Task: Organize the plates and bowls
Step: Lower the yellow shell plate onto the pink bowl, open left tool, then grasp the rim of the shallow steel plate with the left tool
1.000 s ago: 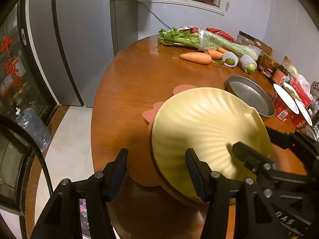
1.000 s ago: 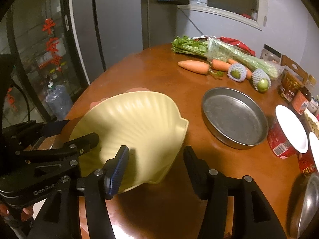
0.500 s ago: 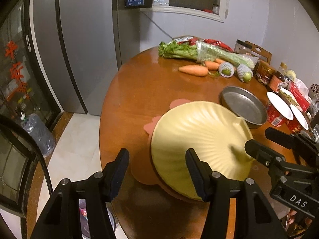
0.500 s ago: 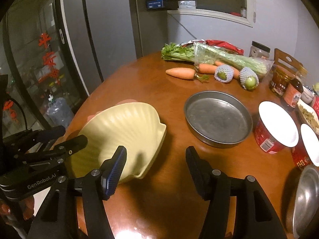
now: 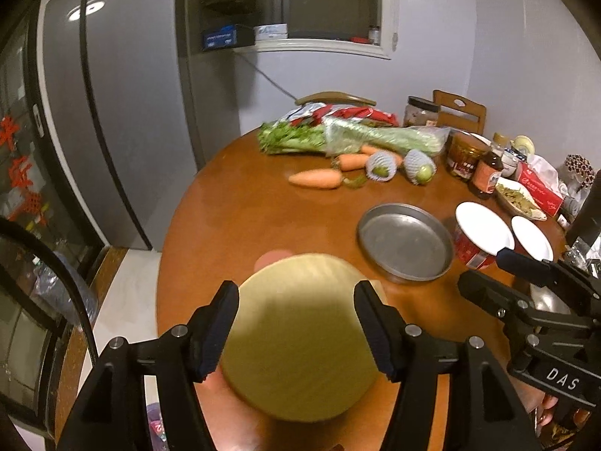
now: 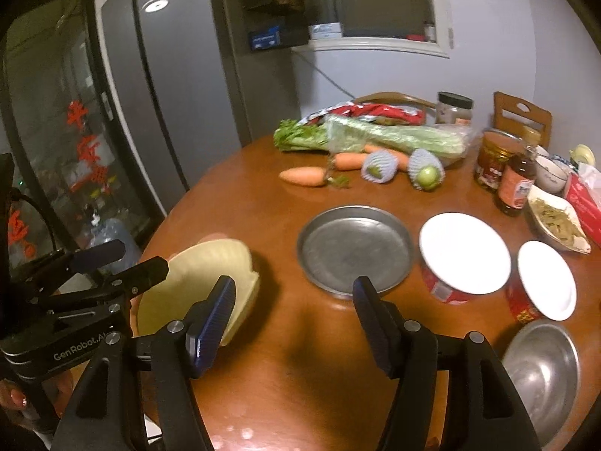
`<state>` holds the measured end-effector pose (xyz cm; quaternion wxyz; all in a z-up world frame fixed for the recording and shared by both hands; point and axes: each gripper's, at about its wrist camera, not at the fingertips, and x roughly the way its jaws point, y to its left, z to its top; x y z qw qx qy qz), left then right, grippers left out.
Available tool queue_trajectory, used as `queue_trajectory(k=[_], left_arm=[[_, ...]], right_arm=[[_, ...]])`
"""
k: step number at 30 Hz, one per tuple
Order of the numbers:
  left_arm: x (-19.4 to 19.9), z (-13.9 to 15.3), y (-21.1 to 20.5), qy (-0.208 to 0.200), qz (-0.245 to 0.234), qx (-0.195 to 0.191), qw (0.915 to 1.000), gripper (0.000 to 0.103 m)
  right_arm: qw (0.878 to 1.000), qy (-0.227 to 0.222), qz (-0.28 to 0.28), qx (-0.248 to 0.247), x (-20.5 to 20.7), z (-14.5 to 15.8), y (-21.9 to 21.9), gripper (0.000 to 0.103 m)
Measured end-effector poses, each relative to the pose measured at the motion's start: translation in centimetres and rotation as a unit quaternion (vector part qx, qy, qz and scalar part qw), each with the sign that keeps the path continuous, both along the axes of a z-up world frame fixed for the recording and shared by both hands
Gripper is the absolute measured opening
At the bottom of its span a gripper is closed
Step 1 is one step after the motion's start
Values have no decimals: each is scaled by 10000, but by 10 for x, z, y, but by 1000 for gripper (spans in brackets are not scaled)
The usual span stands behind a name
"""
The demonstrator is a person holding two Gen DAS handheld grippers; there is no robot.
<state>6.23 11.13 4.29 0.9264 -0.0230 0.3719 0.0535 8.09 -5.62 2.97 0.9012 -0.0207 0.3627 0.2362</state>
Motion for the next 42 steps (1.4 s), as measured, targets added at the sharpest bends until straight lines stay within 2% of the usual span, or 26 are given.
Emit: queue_trajectory(k=[7, 13, 25, 28, 37, 39, 42], left_arm=[[34, 8, -25, 65, -225, 145, 9996, 66], [67, 1, -40, 250, -380, 218, 9987, 67], [130, -32, -52, 886, -510, 263, 9944, 67], [143, -41, -55, 954, -454, 331, 9938, 67], [164, -65, -56, 1280, -497, 159, 9904, 67], [167, -69, -56, 1338, -521, 120, 9896, 66], [170, -77, -59, 1476, -587, 99, 9873, 55]], right_arm=[[9995, 137, -272, 103, 17, 5, -27, 67], [9983, 328, -469, 120, 33, -3, -41, 67], [9907, 1086, -805, 155, 66, -46, -49, 68], [9892, 1125, -916, 207, 72, -51, -48, 68], [9860, 1274, -1027, 312, 90, -69, -46, 67], [9860, 1285, -1019, 300, 93, -71, -45, 67], [9861, 1300, -995, 277, 97, -74, -43, 65]])
